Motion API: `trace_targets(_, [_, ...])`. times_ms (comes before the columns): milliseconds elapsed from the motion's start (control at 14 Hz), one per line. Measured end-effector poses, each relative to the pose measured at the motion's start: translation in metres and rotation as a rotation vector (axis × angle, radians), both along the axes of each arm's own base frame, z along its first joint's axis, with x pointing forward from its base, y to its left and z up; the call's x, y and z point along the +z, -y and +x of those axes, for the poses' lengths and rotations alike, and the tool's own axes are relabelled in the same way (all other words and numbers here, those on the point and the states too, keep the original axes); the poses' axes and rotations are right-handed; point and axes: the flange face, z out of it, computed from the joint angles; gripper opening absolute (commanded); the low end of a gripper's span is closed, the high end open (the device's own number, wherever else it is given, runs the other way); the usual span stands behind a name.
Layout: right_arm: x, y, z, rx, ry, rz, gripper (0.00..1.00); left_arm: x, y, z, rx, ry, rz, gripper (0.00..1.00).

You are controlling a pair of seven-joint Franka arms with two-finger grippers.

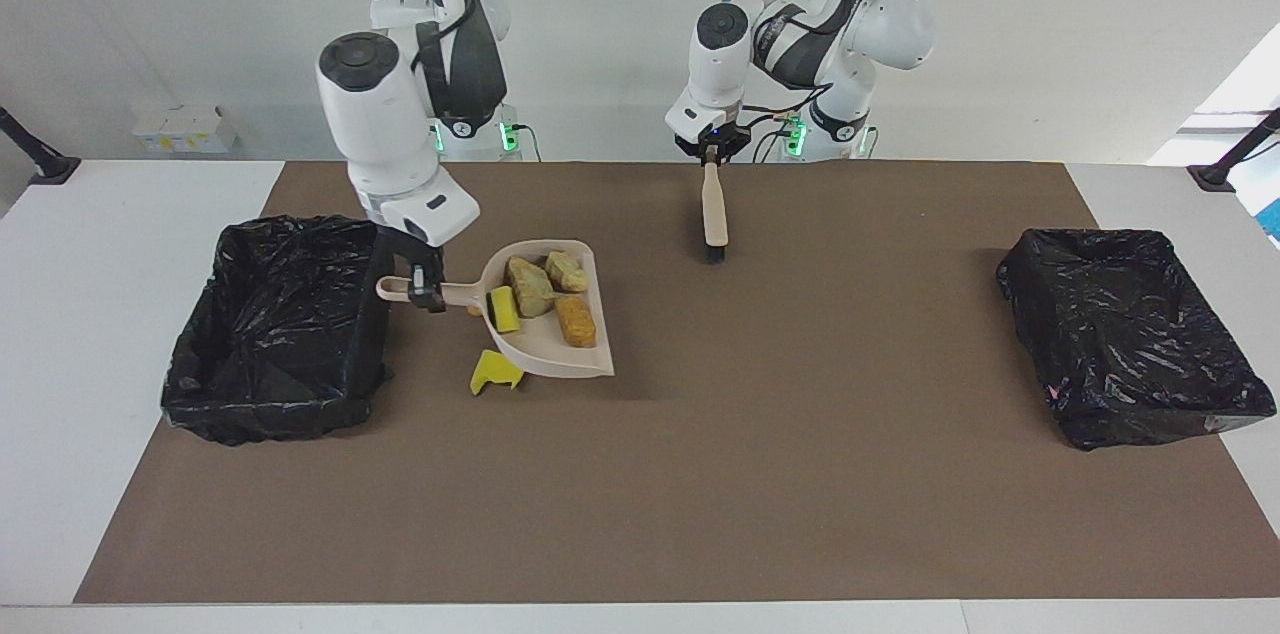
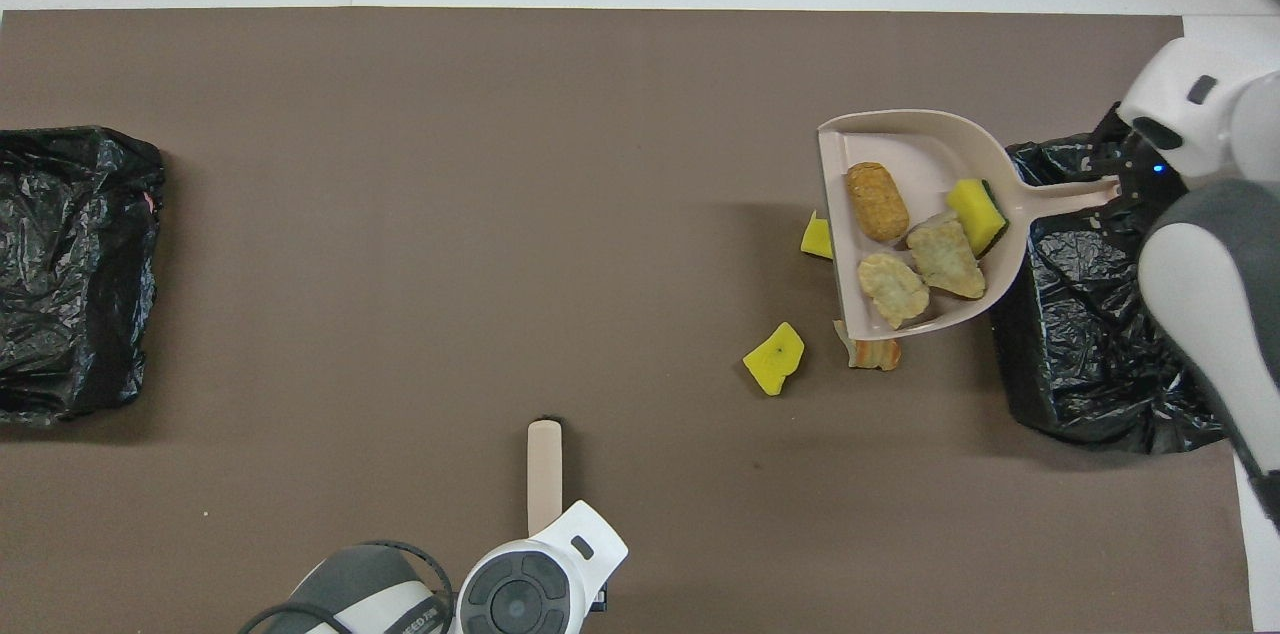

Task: Sweep and dump trash in bin
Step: 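Carry the loaded dustpan to the bin with the right gripper, then tip the dustpan into the bin with the right gripper while the left gripper releases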

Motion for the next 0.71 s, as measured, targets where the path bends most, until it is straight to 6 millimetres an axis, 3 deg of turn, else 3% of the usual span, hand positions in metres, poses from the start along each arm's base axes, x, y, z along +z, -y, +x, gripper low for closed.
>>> trace_targets(214, [0.007,0.091,-0.012,-0.089,0.011,0.018,0.0,0.0,0.001,0.0,0.035,-0.004,-0.005,0.0])
trace_targets(286, [0.007,0.12,-0.02,-0.101,0.011,0.014,0.0,0.001,0.001,0.0,0.052,-0.007,-0.005,0.04])
trace_targets(429, [0.008,0.167,-0.035,-0.105,0.011,0.003,0.0,0.001,0.002,0.001,0.072,-0.006,-0.015,0.27])
trace_targets(571, [0.013,0.207,-0.049,-0.122,0.019,-0.036,0.0,0.0,0.004,0.004,0.083,0.005,-0.031,0.69])
trace_targets(714, [0.02,0.23,-0.054,-0.133,0.04,-0.152,0.0,-0.002,0.004,0.006,0.087,0.006,-0.033,0.81])
